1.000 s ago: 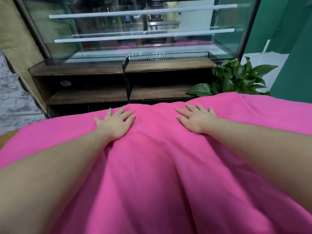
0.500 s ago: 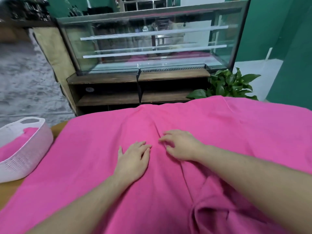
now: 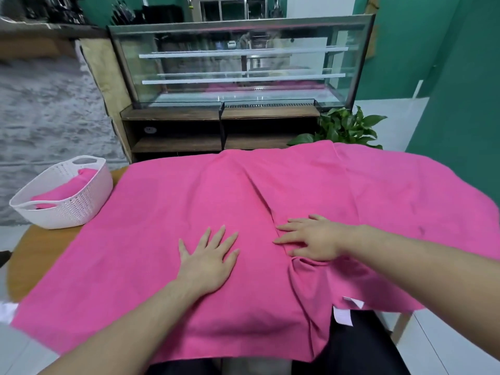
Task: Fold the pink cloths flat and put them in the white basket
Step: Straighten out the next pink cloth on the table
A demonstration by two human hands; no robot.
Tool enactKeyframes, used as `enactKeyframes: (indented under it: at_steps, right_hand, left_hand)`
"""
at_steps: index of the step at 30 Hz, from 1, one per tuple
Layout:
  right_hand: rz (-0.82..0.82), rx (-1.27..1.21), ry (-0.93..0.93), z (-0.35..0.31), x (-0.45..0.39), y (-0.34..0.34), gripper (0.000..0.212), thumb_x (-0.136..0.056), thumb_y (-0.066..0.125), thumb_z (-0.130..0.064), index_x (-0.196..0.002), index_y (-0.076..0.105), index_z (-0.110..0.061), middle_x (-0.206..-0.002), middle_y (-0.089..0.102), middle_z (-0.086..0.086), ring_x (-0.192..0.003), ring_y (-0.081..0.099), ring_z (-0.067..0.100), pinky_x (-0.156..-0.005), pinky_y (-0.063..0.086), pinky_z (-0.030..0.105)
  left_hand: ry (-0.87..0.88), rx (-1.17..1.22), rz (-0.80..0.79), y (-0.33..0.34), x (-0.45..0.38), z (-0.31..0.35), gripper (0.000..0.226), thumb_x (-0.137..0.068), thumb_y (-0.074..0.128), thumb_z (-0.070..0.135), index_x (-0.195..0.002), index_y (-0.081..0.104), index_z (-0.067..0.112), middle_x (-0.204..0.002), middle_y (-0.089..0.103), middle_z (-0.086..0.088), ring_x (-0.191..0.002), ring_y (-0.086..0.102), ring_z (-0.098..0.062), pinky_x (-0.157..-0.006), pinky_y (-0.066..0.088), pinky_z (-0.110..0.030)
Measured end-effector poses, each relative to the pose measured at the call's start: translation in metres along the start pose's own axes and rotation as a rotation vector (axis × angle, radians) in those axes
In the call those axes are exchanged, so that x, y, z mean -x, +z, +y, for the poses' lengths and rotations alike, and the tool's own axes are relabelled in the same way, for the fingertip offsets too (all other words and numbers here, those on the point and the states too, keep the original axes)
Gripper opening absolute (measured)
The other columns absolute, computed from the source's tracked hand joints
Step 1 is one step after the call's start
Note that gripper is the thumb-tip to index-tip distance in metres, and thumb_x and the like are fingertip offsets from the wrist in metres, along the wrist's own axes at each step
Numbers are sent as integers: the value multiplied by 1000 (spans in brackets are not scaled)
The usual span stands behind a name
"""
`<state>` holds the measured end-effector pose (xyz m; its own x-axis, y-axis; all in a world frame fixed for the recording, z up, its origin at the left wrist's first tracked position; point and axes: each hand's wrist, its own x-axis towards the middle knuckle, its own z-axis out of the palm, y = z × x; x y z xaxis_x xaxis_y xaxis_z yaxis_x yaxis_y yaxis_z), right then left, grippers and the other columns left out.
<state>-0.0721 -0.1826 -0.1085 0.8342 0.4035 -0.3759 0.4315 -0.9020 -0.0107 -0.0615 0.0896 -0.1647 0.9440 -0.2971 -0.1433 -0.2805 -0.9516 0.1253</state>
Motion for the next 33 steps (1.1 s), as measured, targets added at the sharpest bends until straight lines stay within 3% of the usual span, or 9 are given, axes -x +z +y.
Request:
enactKeyframes:
  at_steps: [3, 5, 8, 11, 15, 21, 25, 28, 33]
  right_hand:
    - [144, -61, -68, -5, 26, -2, 32, -94, 46, -39, -121, 63, -39, -147, 47, -12, -141, 32, 6, -119, 17, 49]
    - [284, -111, -158, -18, 42, -9, 34, -83, 44, -43, -106, 67, -34, -123, 62, -16, -121, 49, 4, -112, 29, 44]
    - [212, -100, -251, -40, 59, -12, 51, -77, 51, -42, -128, 57, -36, -120, 63, -14, -116, 52, 7, -112, 33, 36]
    - [84, 199, -331, -54, 68, -4, 62, -75, 62, -46, -136, 50, -41, -129, 57, -12, -128, 44, 13, -117, 18, 48]
    - [-51, 381, -258, -55, 80, -4, 70, -74, 69, -49, -140, 44, -41, -131, 52, -7, -121, 46, 19, -104, 34, 46]
    - [14, 458, -120, -45, 106, 2, 26, -90, 54, -40, -112, 60, -28, -107, 66, -2, -100, 60, 25, -88, 38, 37]
    - [240, 64, 0, -30, 134, 10, 17, -102, 40, -42, -95, 40, -27, -87, 61, -1, -73, 52, 23, -66, 36, 33]
    - [535, 13, 51, -23, 155, 14, 26, -103, 25, -49, -92, 33, -27, -77, 53, -5, -66, 47, 19, -66, 37, 34]
    - [801, -147, 15, -23, 171, 26, 32, -103, 23, -49, -88, 39, -25, -72, 45, -11, -66, 43, 8, -71, 32, 22]
  left_hand:
    - [-26, 15, 21, 1, 5, 5, 52, -102, 12, 58, -153, 7, 49, -165, -4, 17, -153, -7, -15, -113, -5, -71]
    - [-22, 44, 55, 2, 10, 11, 51, -104, 16, 53, -154, 15, 45, -165, 5, 13, -153, -2, -17, -115, -3, -69]
    - [29, 71, 114, 9, 22, 14, 48, -105, 24, 47, -152, 26, 40, -163, 18, 11, -152, 6, -17, -118, 3, -64]
    - [123, 78, 99, 10, 39, 17, 48, -105, 26, 44, -153, 27, 38, -162, 20, 11, -152, 6, -16, -120, 2, -61]
    - [156, 92, 31, 5, 63, 16, 48, -105, 26, 44, -153, 26, 38, -164, 15, 12, -152, 4, -14, -120, -1, -60]
    - [185, 34, -59, 2, 95, 21, 55, -100, 33, 55, -153, 24, 42, -164, 12, 10, -153, 1, -18, -117, 0, -66]
    - [234, 32, -82, 3, 111, 31, 73, -88, 34, 77, -152, 23, 45, -164, 9, 14, -153, -3, -19, -115, -6, -67]
    - [296, -9, -39, 7, 123, 35, 96, -75, 34, 90, -154, 24, 36, -162, 11, 19, -151, 4, -12, -117, -4, -65]
    - [207, 47, 201, 7, 128, 37, 56, -85, 41, 49, -139, 46, 35, -145, 41, 19, -130, 46, -7, -109, 33, -39]
